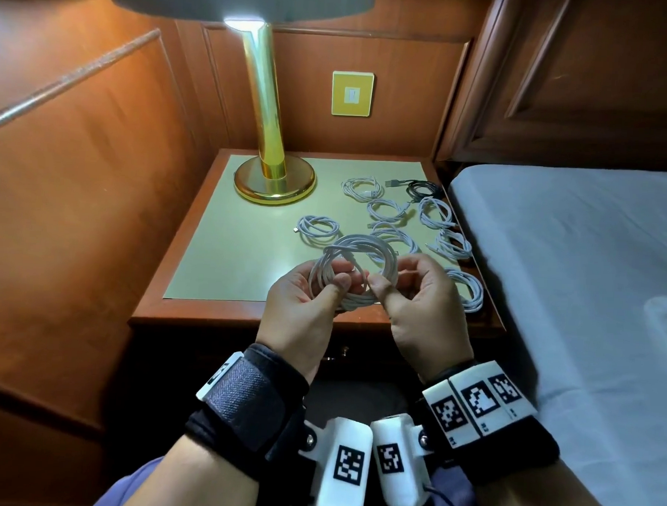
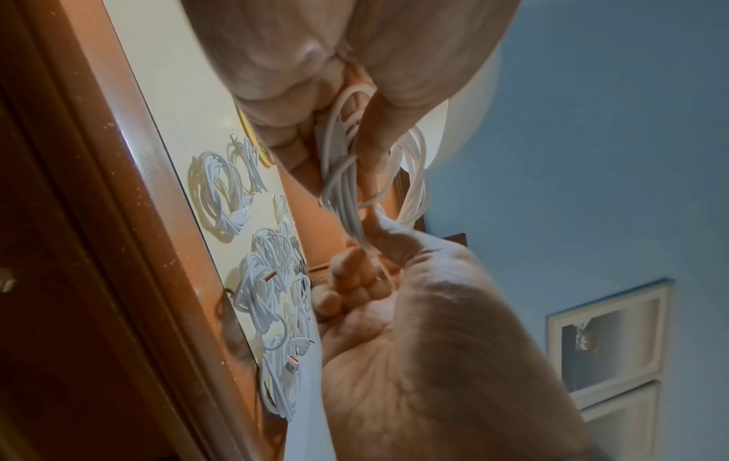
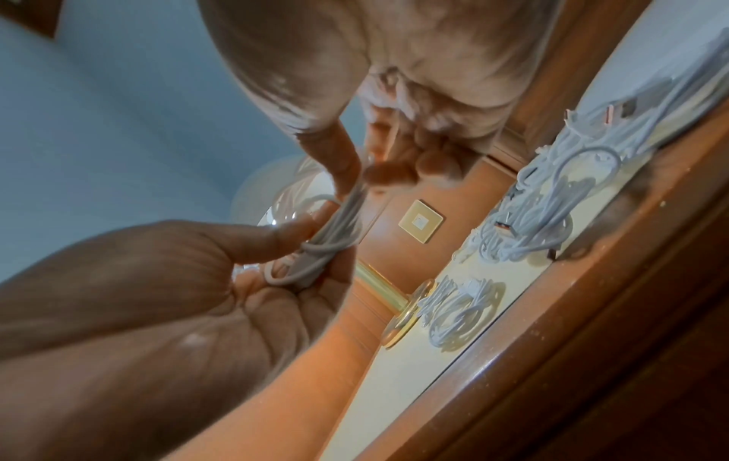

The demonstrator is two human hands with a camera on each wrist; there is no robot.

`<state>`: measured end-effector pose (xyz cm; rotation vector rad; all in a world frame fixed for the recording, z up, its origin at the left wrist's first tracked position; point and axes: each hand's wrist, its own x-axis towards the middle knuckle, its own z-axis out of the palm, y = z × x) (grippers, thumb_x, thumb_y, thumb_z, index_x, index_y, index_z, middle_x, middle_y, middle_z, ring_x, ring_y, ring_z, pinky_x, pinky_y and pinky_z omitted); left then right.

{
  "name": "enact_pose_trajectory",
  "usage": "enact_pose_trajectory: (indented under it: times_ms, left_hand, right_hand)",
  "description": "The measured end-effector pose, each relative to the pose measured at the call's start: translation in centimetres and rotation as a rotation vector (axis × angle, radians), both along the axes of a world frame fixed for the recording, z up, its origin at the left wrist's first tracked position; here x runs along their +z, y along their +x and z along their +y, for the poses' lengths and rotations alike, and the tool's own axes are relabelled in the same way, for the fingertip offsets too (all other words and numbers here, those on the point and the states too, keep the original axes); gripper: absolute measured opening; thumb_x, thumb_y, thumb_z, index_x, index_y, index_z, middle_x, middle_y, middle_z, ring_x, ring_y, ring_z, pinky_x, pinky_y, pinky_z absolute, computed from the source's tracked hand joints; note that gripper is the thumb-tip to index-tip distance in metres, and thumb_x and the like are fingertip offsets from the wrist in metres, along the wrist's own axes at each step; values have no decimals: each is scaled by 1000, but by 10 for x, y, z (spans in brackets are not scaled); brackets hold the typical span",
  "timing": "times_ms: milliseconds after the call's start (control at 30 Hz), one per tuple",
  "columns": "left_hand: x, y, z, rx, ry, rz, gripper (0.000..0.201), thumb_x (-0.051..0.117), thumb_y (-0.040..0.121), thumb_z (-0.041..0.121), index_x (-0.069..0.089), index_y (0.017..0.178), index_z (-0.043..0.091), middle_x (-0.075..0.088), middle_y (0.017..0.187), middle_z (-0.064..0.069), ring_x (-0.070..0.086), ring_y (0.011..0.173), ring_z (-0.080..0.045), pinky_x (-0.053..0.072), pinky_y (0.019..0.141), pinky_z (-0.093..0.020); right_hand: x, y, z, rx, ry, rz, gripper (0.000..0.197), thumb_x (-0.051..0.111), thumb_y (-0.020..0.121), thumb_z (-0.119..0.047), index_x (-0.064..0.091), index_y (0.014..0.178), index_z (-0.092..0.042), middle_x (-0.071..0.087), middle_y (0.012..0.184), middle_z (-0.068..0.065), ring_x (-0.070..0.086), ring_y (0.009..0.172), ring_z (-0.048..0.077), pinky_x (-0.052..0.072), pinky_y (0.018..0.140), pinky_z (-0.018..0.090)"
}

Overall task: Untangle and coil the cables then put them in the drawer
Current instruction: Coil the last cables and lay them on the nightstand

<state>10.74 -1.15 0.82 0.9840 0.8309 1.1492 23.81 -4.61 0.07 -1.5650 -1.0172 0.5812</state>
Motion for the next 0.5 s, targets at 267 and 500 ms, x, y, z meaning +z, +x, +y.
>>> enact_pose_trajectory:
  times_ms: [267, 500]
  left_hand:
    - [2, 0, -4, -20, 0, 11, 13, 56, 93, -9, 62, 104, -9, 69, 99, -31, 69, 92, -35, 59, 84, -42]
    - [-2, -7, 1, -61, 294, 343, 13, 69, 81, 25, 73, 93, 19, 77, 90, -4, 73, 90, -26, 56, 88, -53]
  right_hand:
    - [0, -1, -1, -42, 298, -374, 32, 68, 74, 15, 69, 84, -15, 62, 85, 1, 65, 74, 6, 49, 69, 8]
    - [7, -1, -2, 121, 42, -173, 31, 64, 92, -7, 77, 84, -33, 68, 91, -9, 64, 91, -2, 46, 79, 6]
